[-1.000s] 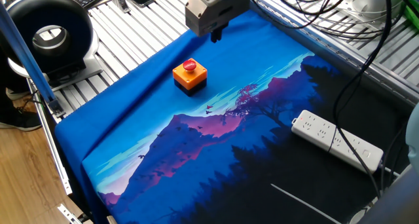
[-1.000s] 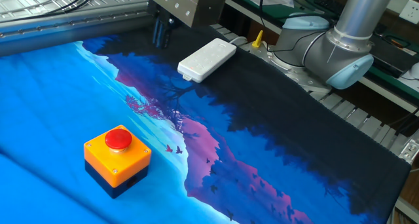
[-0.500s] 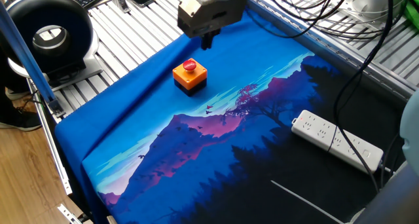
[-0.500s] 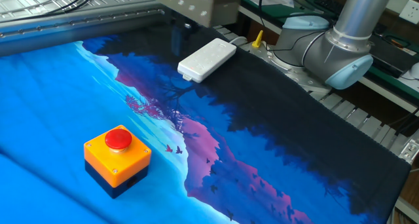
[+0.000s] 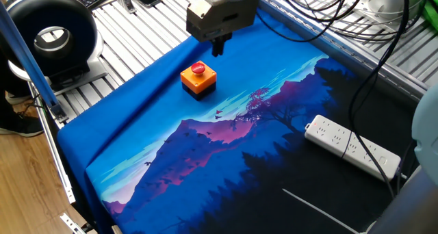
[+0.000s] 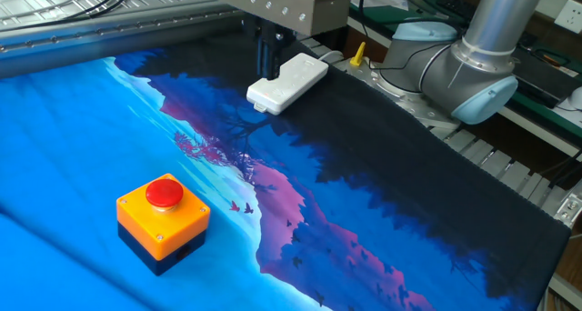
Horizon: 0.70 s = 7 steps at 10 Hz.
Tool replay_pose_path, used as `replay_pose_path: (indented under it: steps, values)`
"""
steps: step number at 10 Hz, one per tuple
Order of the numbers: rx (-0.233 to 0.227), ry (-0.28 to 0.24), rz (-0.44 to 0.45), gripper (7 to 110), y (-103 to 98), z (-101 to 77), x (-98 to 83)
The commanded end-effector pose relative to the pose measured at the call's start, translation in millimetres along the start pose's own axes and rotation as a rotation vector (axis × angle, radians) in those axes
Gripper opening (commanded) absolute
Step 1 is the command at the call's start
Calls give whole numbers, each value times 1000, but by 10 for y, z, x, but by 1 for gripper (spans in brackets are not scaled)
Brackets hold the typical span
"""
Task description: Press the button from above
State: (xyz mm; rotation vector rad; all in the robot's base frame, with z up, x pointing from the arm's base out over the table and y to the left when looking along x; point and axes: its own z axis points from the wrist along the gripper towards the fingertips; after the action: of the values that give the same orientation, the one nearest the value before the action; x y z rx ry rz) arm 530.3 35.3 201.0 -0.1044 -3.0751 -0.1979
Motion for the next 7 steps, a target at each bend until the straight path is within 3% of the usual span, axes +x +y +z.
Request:
replay_pose_path:
  steps: [1,3,4,5,6,7]
  values:
    - [69,-51,-53,7,-172,-25,-130]
    - [116,-104,-92,7,-280,-46,-270]
    - [100,-125,-95,7,-238,-48,-321]
    - [100,-113,-83,7,-240,-44,-291]
    - [64,-113,-62,7,-153,-37,-285]
    - [47,-164,-71,7,-105,-52,-411]
